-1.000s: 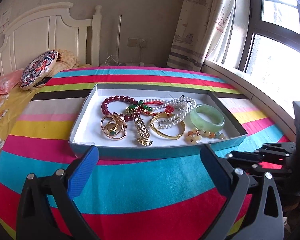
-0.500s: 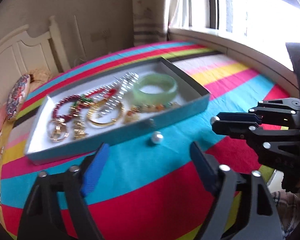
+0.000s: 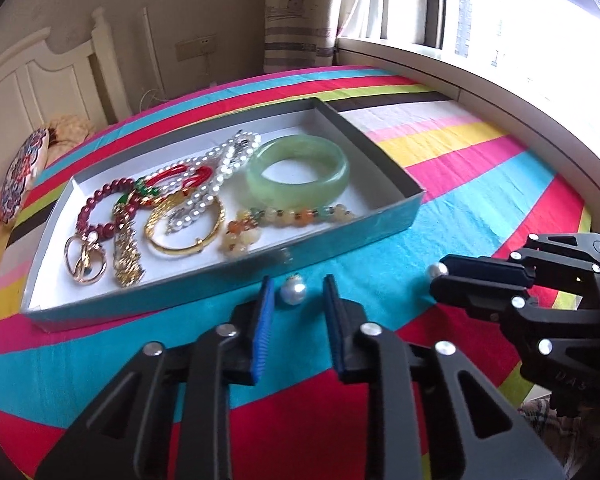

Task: Organize jewelry
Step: 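Carry the pearl earring over the tray with the right tool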

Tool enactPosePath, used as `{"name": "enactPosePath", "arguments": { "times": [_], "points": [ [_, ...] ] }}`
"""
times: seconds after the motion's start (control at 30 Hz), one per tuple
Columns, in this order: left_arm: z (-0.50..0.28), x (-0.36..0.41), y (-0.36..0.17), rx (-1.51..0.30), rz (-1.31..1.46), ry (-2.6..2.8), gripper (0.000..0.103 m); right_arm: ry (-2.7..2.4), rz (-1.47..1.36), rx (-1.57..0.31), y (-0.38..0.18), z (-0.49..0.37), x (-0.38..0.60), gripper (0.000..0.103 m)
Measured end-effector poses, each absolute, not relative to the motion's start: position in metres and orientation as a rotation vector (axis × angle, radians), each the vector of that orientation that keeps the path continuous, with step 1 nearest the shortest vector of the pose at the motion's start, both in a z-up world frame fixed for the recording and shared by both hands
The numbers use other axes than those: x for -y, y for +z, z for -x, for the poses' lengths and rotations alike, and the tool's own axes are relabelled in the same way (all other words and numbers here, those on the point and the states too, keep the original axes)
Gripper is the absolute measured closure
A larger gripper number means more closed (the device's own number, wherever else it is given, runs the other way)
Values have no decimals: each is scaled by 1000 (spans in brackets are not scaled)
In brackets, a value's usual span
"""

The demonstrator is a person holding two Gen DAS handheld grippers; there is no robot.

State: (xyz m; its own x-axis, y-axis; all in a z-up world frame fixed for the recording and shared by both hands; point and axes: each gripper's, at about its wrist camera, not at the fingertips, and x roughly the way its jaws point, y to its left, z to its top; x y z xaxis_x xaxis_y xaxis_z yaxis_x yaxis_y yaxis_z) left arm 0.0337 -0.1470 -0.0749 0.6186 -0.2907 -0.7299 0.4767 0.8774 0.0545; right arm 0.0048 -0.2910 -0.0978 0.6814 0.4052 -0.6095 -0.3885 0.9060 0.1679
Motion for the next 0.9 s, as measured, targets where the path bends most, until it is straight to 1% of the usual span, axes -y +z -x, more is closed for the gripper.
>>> {"name": "enactPosePath", "arguments": {
  "times": [0.03, 0.07, 0.3, 0.53, 0.7, 0.9],
  "points": [
    [-34, 149, -75, -786, -259, -453, 88, 445, -26, -690, -98, -4, 291, 87],
    [-33, 151, -75, -784, -263, -463, 90, 444, -24, -689, -98, -3, 290, 87],
    [-17, 146, -71, -754, -221, -530, 90, 441, -17, -684, -96, -1, 290, 87],
    [-11, 137, -29, -649, -166, -552, 90, 447, 12, -611, -69, 3, 286, 87],
    [-25, 139, -10, -618, -172, -538, 90, 445, 63, -592, -54, -9, 277, 87],
    [-57, 141, -9, -651, -158, -502, 90, 431, 111, -613, -47, -39, 267, 87]
  ]
}}
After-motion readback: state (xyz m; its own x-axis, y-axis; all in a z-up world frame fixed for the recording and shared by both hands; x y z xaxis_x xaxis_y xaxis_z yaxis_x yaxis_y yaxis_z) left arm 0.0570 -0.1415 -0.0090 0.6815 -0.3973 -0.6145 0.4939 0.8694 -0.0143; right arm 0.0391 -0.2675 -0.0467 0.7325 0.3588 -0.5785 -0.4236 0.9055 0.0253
